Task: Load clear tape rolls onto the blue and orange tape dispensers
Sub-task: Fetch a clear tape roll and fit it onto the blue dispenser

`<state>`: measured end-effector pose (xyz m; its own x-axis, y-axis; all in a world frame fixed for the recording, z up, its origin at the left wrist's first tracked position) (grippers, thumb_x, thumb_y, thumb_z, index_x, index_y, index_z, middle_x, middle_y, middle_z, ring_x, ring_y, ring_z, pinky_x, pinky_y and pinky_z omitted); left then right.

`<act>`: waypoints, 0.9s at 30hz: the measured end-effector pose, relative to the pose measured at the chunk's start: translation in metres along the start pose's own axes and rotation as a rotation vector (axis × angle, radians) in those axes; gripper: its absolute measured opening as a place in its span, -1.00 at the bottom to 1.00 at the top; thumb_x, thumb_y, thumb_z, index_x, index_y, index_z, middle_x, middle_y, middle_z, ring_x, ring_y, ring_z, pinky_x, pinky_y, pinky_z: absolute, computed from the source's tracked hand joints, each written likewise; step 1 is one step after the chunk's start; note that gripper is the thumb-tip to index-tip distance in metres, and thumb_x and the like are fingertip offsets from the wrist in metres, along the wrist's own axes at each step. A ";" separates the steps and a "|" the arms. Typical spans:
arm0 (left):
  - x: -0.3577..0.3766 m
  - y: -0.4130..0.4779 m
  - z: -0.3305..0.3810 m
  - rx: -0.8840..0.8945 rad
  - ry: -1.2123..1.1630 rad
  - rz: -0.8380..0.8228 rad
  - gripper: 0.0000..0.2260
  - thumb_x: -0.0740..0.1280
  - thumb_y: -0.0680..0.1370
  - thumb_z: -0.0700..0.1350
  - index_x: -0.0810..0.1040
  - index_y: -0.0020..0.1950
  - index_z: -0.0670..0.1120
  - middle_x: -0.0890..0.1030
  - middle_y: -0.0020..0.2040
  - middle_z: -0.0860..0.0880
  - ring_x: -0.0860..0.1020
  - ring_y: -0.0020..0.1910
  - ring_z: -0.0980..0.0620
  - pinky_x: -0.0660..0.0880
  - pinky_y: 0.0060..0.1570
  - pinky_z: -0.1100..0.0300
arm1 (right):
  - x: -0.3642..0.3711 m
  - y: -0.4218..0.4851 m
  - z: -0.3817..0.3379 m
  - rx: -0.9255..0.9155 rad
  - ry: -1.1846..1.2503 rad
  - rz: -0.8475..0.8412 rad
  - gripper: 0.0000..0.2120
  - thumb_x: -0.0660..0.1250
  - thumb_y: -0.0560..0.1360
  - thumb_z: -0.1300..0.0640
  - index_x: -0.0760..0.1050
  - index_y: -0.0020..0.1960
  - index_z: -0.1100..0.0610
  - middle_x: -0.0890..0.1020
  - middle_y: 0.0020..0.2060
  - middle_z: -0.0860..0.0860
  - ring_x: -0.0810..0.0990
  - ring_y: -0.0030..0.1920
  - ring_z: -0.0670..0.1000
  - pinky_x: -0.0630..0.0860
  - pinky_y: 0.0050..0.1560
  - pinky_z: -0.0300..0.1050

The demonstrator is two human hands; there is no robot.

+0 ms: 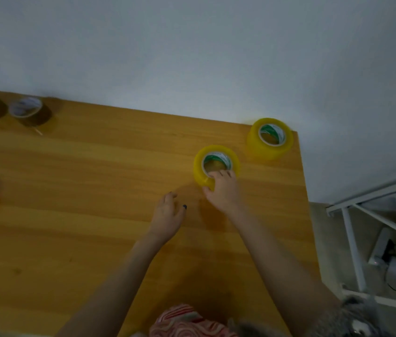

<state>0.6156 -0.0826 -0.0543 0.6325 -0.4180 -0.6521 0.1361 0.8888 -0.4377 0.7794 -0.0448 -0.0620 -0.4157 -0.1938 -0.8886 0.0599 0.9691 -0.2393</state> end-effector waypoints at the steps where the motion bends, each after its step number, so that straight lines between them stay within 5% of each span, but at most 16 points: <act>1: 0.003 -0.001 0.001 -0.011 -0.015 -0.009 -0.57 0.17 0.61 -0.06 0.22 0.43 -0.19 0.33 0.41 -0.15 0.32 0.38 -0.13 0.32 0.26 0.06 | 0.005 -0.007 0.001 -0.002 0.073 0.007 -0.62 0.23 0.54 -0.02 0.45 0.30 0.14 0.52 0.24 0.05 0.32 0.36 0.09 0.32 0.34 -0.02; 3: 0.008 -0.006 0.002 -0.048 -0.051 -0.035 -0.55 0.17 0.61 -0.06 0.19 0.44 -0.20 0.31 0.42 -0.17 0.32 0.38 -0.16 0.34 0.22 0.05 | 0.012 -0.018 0.000 0.003 0.197 0.005 -0.67 0.20 0.55 -0.05 0.56 0.13 0.13 0.61 0.06 0.03 0.47 0.20 0.04 0.46 0.21 -0.05; 5: 0.013 -0.011 0.001 -0.055 -0.057 -0.050 -0.55 0.16 0.61 -0.05 0.18 0.45 -0.20 0.30 0.43 -0.17 0.34 0.36 -0.16 0.36 0.17 0.06 | 0.012 -0.028 -0.004 -0.001 0.242 0.004 -0.67 0.18 0.56 -0.08 0.57 -0.11 0.15 0.62 -0.21 0.01 0.57 -0.12 -0.02 0.53 -0.13 -0.11; 8: 0.019 -0.013 -0.002 -0.050 -0.073 -0.041 -0.54 0.16 0.61 -0.03 0.19 0.45 -0.19 0.30 0.42 -0.16 0.34 0.37 -0.15 0.38 0.20 0.04 | 0.013 -0.043 -0.009 -0.029 0.182 0.082 -0.64 0.17 0.57 -0.05 0.40 -0.29 0.14 0.41 -0.43 -0.01 0.38 -0.44 -0.05 0.28 -0.45 -0.23; 12: 0.018 -0.011 0.001 -0.002 -0.065 -0.052 -0.52 0.16 0.61 -0.03 0.15 0.48 -0.18 0.27 0.45 -0.14 0.28 0.42 -0.11 0.31 0.30 0.06 | 0.019 -0.056 -0.009 0.104 0.200 0.427 -0.85 0.28 0.52 0.12 0.43 -0.04 0.23 0.47 -0.08 0.11 0.48 -0.15 0.06 0.35 -0.27 -0.21; 16: 0.017 -0.009 0.004 0.050 -0.031 -0.101 -0.49 0.15 0.62 -0.05 0.08 0.52 -0.15 0.18 0.51 -0.10 0.21 0.47 -0.07 0.24 0.36 0.09 | 0.016 -0.044 -0.003 0.372 0.301 0.263 -0.48 0.29 0.54 0.11 0.19 0.41 0.24 0.34 0.32 0.17 0.42 0.27 0.14 0.48 0.11 -0.04; 19: 0.014 -0.012 0.002 0.053 -0.035 -0.107 -0.50 0.14 0.62 -0.06 0.08 0.52 -0.12 0.17 0.51 -0.08 0.21 0.47 -0.07 0.25 0.36 0.08 | 0.012 -0.035 -0.003 0.477 0.343 0.117 -0.45 0.26 0.56 0.13 0.12 0.45 0.26 0.40 0.30 0.20 0.52 0.19 0.16 0.52 -0.04 -0.06; 27: -0.005 -0.018 -0.026 0.007 -0.205 -0.056 -0.50 0.09 0.62 0.04 0.11 0.52 -0.12 0.24 0.49 -0.10 0.29 0.43 -0.10 0.32 0.34 0.01 | 0.009 -0.047 -0.032 0.466 0.327 0.144 -0.49 0.29 0.54 0.13 0.21 0.42 0.25 0.48 0.21 0.20 0.57 0.10 0.15 0.54 -0.10 -0.06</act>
<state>0.5900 -0.1011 -0.0589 0.7653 -0.4206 -0.4873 0.1800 0.8666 -0.4653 0.7432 -0.0870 -0.0466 -0.6280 0.0641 -0.7756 0.4987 0.7983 -0.3378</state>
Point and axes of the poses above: each hand's wrist, its own y-axis towards the middle knuckle, its own x-axis out of the palm, z = x × y, the point moved 1 cm from there along y, towards the middle knuckle
